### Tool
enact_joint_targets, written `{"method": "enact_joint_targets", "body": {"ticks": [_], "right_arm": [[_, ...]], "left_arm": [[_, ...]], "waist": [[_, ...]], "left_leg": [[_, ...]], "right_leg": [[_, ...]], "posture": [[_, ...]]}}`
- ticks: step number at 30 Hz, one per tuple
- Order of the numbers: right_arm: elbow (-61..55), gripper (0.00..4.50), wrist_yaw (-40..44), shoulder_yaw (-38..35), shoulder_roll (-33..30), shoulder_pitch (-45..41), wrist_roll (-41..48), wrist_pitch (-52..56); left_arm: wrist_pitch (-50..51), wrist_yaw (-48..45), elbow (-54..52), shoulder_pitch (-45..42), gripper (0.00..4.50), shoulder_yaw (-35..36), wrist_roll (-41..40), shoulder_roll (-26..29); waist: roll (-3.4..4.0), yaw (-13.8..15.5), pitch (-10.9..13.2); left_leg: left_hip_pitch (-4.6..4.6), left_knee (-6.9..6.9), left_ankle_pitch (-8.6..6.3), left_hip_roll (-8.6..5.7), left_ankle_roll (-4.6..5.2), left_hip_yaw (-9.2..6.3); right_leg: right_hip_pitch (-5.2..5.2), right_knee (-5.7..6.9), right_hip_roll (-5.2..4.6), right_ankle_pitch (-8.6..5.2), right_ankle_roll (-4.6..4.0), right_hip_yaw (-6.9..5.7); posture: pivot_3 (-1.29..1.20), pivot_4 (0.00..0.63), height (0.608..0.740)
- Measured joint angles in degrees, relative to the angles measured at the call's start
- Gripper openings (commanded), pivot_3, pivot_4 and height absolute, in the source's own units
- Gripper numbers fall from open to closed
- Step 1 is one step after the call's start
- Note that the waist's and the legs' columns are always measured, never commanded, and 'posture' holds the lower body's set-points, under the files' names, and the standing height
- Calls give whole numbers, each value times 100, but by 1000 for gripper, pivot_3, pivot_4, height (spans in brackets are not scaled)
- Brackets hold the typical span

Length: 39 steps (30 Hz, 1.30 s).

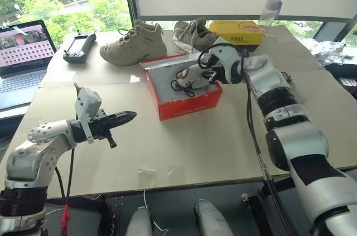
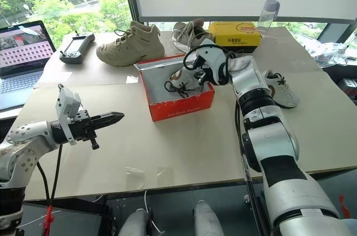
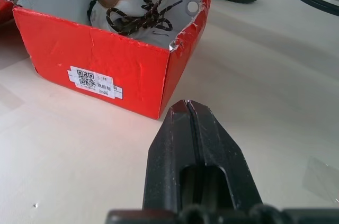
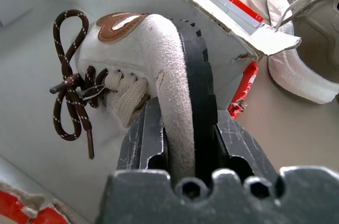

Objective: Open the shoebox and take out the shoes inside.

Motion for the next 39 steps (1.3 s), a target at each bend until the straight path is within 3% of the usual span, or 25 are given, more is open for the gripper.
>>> {"method": "enact_joint_targets", "body": {"ticks": [6,9,14,17,20,28,34,36,39], "right_arm": [[-1104,546,303,-860,-229,-37,1045,1081],[-1447,546,7,-1456,-471,-46,1550,1799],[-1560,546,-2377,-3401,-791,261,2200,3256],[-2182,546,-3867,-4665,-473,1095,2481,3983],[-2936,546,-4775,-5484,1,1823,2722,4763],[-3372,546,-5676,-6714,-91,2634,3109,5190],[-3148,546,-5789,-6886,-215,2808,3423,5162],[-3160,1511,-5844,-6886,-215,2874,3496,5133],[-3272,2479,-6028,-6874,-214,3014,3540,5052]], "left_arm": [[1,2,-8,0,0,-1,-5,-1],[2,0,-9,5,0,-1,-7,2],[7,7,-14,78,0,7,-11,3],[10,11,-26,124,0,5,-21,-3],[12,12,-30,139,0,-1,-28,-16],[11,-9,-25,116,0,-27,-28,-45],[11,-15,-24,114,0,-29,-27,-67],[11,-16,-24,114,0,-29,-27,-68],[10,-20,-16,114,0,-29,-24,-69]], "waist": [[0,18,0],[0,79,0],[-4,237,-2],[-7,282,-3],[5,256,3],[5,345,2],[-23,383,-16],[-32,402,-22],[-42,442,-31]], "left_leg": [[-3,-3,0,0,0,-2],[-5,0,0,0,0,-2],[-11,10,0,0,0,0],[-14,13,0,-1,1,1],[-23,11,0,-1,2,6],[-25,25,0,-1,3,1],[-25,30,0,-2,3,0],[-25,29,0,-2,3,1],[-25,28,0,-2,3,-1]], "right_leg": [[-3,-1,0,0,0,-2],[-2,-3,-1,-1,0,-3],[1,-14,-2,-1,-4,-4],[0,-13,-2,1,-1,0],[-18,-2,-1,2,0,8],[18,-36,-1,-1,1,-3],[37,-55,-2,-7,-9,0],[39,-58,-2,-7,-9,0],[46,-71,-2,-7,-9,-3]], "posture": [[0,150,712],[0,150,712],[0,150,712],[0,150,712],[0,150,712],[0,150,712],[0,150,712],[0,150,712],[0,150,712]]}}
